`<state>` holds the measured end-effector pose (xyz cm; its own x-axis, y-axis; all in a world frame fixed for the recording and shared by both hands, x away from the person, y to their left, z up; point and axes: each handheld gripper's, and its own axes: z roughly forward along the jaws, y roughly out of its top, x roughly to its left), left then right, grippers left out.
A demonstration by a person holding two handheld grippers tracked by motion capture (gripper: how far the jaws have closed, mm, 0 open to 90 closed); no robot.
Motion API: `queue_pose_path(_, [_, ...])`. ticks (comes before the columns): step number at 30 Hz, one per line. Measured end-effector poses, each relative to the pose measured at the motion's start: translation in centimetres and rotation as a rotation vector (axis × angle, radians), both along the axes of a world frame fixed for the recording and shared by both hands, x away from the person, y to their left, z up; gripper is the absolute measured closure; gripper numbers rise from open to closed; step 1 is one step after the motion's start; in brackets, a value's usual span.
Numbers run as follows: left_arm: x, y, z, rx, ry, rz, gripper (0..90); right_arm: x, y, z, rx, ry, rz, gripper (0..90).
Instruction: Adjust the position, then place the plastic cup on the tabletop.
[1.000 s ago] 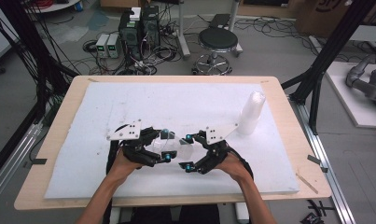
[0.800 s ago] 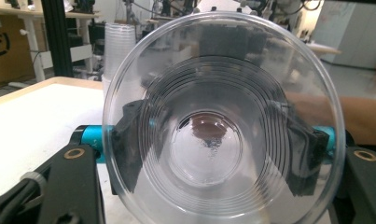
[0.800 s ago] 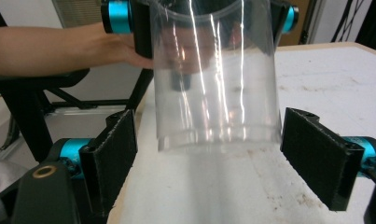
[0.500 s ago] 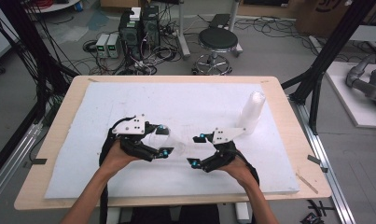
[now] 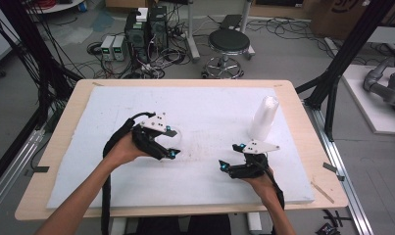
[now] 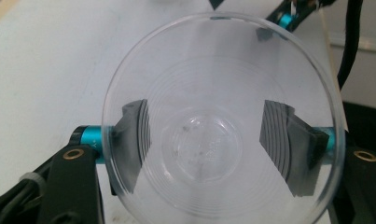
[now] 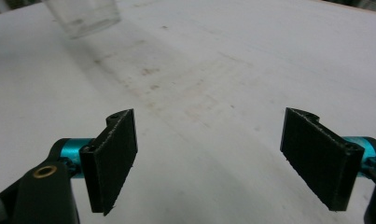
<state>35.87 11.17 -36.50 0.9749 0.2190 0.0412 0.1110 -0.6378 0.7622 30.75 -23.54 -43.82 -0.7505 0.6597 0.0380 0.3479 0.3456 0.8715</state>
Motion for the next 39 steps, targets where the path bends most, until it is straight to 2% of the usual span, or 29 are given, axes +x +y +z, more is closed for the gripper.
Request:
queue_pose_path(4, [0.9, -0.4, 0.3, 0.087, -0.003, -0.004, 33.1, 0.1, -0.6, -0.8, -0.013, 0.015, -0.031, 18.7])
queue_pose_path(10, [1.9, -0.8, 0.4, 0.142, 0.007, -0.001, 33.1, 0.4, -1.1, -1.5, -0.019, 0.024, -0.058, 18.7])
queue_pose_path(20, [2.1, -1.1, 0.3, 0.162, 0.009, 0.002, 33.2, 0.2, -1.4, -1.5, 0.006, 0.015, -0.073, 18.7])
queue_pose_path(29, [2.1, -1.1, 0.4, 0.169, 0.011, 0.007, 33.3, 0.3, -1.5, -1.5, 0.006, 0.022, -0.072, 18.8])
queue_pose_path(31, [2.2, -1.2, 0.5, 0.183, 0.003, 0.002, 33.3, 0.3, -1.5, -1.5, 0.006, 0.024, -0.073, 18.8])
queue_pose_path(33, [2.3, -1.2, 0.4, 0.175, 0.008, 0.006, 33.3, 0.3, -1.5, -1.5, 0.005, 0.024, -0.072, 18.7])
queue_pose_path(39, [2.6, -1.6, 0.0, 0.197, 0.016, 0.006, 33.3, 0.3, -1.5, -1.5, 0.005, 0.024, -0.073, 18.8])
